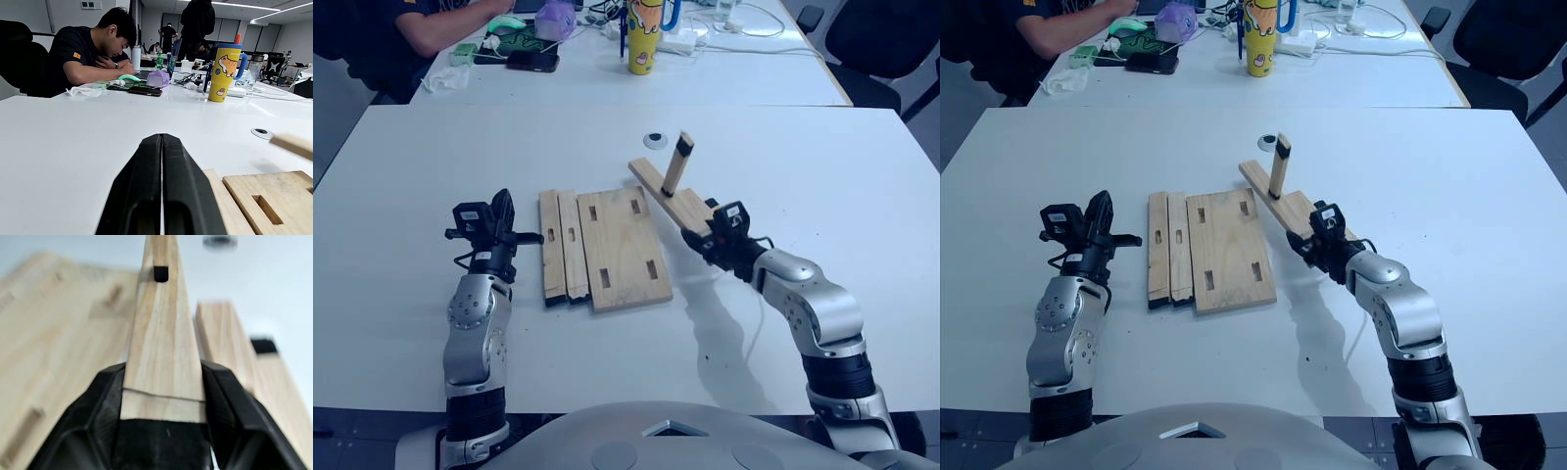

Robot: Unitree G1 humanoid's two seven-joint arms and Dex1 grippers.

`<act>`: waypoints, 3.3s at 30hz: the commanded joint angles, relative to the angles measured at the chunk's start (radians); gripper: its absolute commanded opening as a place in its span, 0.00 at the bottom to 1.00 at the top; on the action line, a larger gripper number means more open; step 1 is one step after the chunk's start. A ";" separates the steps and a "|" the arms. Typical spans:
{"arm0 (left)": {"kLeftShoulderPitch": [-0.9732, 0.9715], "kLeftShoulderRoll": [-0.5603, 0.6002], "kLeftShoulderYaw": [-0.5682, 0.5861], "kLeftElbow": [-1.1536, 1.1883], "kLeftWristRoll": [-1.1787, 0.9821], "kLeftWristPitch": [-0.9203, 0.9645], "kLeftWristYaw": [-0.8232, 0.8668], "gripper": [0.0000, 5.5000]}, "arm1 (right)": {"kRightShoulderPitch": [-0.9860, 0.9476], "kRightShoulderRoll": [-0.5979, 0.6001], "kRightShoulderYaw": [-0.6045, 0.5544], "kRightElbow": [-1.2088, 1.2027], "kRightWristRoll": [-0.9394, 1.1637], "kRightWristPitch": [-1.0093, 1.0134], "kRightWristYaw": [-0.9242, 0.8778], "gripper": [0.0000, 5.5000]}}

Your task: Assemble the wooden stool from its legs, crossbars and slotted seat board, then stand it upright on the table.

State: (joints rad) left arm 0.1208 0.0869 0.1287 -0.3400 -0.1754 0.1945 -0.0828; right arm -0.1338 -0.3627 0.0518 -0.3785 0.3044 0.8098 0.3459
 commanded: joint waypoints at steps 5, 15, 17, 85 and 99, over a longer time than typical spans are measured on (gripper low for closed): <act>-0.017 -0.003 0.001 -0.002 -0.015 0.008 -0.005 0.00 | -0.035 0.033 -0.047 0.011 0.027 -0.118 0.024 0.38; -0.137 -0.107 0.115 -0.116 -0.824 0.396 0.005 0.05 | -0.062 0.010 -0.008 -0.005 0.080 -0.334 0.236 0.38; -0.162 -0.110 0.137 -0.102 -0.915 0.417 0.053 0.11 | -0.060 0.011 -0.006 -0.008 0.088 -0.354 0.262 0.38; -0.252 -0.060 0.146 0.005 -1.362 0.344 0.115 0.48 | -0.124 -0.008 0.040 -0.016 0.088 -0.475 0.368 0.38; -0.264 -0.045 0.159 0.006 -1.360 0.332 0.100 0.48 | -0.098 -0.071 0.082 -0.049 0.138 -0.453 0.468 0.38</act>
State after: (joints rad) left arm -0.1266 0.0274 0.2784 -0.3206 -1.5299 0.5344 0.0188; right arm -0.2426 -0.4149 0.1282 -0.4226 0.4400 0.3639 0.7948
